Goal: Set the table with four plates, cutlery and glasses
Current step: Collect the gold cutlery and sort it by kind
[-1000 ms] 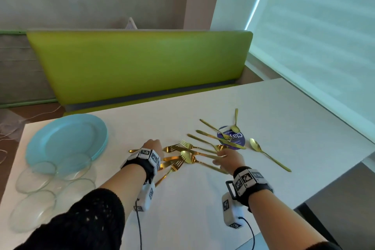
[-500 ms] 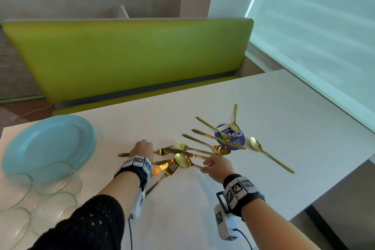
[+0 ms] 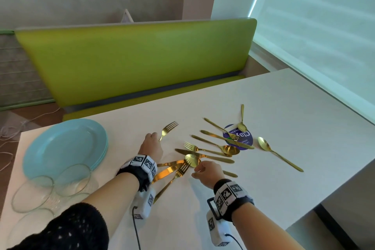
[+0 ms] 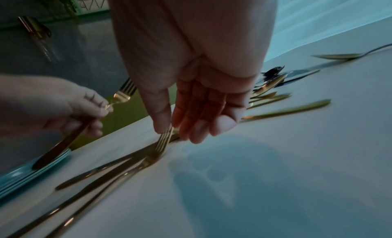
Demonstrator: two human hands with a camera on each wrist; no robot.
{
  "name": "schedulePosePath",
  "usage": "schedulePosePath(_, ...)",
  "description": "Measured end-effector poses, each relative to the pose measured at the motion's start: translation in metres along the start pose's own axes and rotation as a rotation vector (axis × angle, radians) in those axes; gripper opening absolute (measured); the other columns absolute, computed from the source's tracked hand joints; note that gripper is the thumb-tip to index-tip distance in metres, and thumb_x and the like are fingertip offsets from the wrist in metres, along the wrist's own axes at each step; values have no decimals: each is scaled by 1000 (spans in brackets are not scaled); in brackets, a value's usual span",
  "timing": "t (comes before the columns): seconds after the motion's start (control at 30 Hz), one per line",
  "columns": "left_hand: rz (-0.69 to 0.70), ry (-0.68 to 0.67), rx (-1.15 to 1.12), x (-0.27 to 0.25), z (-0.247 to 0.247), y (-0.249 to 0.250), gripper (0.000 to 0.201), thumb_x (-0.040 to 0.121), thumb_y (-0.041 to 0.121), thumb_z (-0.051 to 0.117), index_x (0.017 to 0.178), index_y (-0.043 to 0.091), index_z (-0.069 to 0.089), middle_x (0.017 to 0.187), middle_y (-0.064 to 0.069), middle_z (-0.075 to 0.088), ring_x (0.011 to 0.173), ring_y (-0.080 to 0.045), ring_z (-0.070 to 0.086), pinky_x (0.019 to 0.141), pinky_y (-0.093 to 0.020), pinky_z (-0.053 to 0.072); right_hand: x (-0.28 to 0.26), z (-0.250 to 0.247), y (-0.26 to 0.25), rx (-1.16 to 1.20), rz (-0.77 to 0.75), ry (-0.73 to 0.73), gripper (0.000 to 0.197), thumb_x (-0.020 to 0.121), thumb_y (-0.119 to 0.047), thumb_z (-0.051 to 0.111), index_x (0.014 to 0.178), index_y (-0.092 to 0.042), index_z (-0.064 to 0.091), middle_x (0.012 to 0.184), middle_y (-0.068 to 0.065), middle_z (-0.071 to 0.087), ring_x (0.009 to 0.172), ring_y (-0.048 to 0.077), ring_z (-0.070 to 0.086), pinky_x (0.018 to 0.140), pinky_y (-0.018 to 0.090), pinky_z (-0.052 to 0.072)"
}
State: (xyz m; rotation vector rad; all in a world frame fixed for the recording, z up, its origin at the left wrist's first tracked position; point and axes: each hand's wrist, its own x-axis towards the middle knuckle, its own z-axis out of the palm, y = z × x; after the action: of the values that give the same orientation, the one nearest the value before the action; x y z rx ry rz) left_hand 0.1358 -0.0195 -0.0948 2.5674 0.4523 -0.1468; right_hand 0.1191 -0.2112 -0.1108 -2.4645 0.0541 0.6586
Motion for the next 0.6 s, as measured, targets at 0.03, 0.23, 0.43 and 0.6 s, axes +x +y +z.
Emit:
schedulePosePath(0.03,-14,16,-69,-2,-1,2,26,94,3,39,117,-1,50,123,-19,51,113,-32,51,91,-34,40,-1,6,-4,-3,9,-16,15,85,-29,65,75,-23,55,91,-3,58,86,12,53,83,24,47)
schedulePosePath(0.23,-177,-60,-366,-21,-8,1,29,94,14,42,117,3,54,120,-16,61,114,-33,55,94,-32,43,-10,45,-31,-38,105,-78,41,89,-45,55,58,-25,37,65,-6,47,74,15,51,56,18,39)
schedulePosePath(0.43,-236,-94,-609,-31,-10,-14,12,95,16,40,97,11,51,74,-2,62,56,-15,57,48,-23,48,-5,64,-44,-57,198,-37,40,89,-43,54,110,-9,61,112,9,64,108,23,61,82,28,47)
schedulePosePath(0.6,-213,-120,-642,-37,-15,-25,11,98,18,40,95,13,50,65,2,59,51,-10,51,44,-17,41,-8,70,-49,-10,283,48,32,88,-28,55,111,-6,60,97,7,60,94,23,60,77,26,47)
